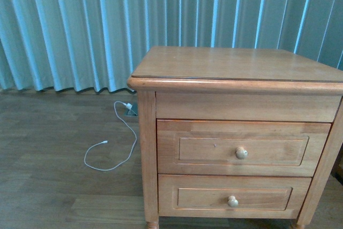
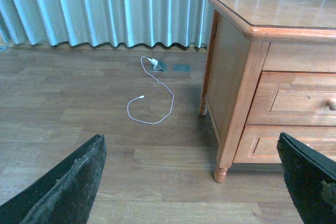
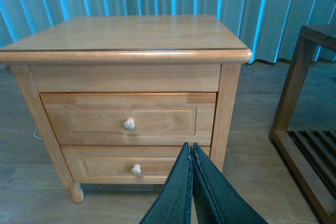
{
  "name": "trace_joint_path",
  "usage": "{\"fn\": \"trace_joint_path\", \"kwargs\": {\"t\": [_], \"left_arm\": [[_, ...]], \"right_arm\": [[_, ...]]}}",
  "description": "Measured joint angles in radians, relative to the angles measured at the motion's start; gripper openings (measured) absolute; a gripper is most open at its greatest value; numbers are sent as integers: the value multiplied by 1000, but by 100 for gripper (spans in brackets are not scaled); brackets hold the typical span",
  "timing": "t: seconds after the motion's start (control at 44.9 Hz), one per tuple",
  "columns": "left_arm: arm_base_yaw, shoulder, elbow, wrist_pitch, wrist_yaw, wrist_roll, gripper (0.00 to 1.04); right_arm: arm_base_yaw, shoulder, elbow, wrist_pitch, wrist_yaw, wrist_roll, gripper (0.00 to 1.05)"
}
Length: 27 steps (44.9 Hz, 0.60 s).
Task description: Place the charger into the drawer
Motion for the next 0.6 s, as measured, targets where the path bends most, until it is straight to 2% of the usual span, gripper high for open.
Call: {"fn": "trace_joint_path", "kwargs": {"t": [0.156,0.245,0.601], "left_arm": [[0,0,0,0,0,0,99],[0,0,0,0,0,0,99],[0,0,0,0,0,0,99]], "right_arm": [[2,-35,-19,-21,8,0,2],[3,-163,-30,-156,6,-1,2],[3,-218,-63,-158,8,-1,2]]}}
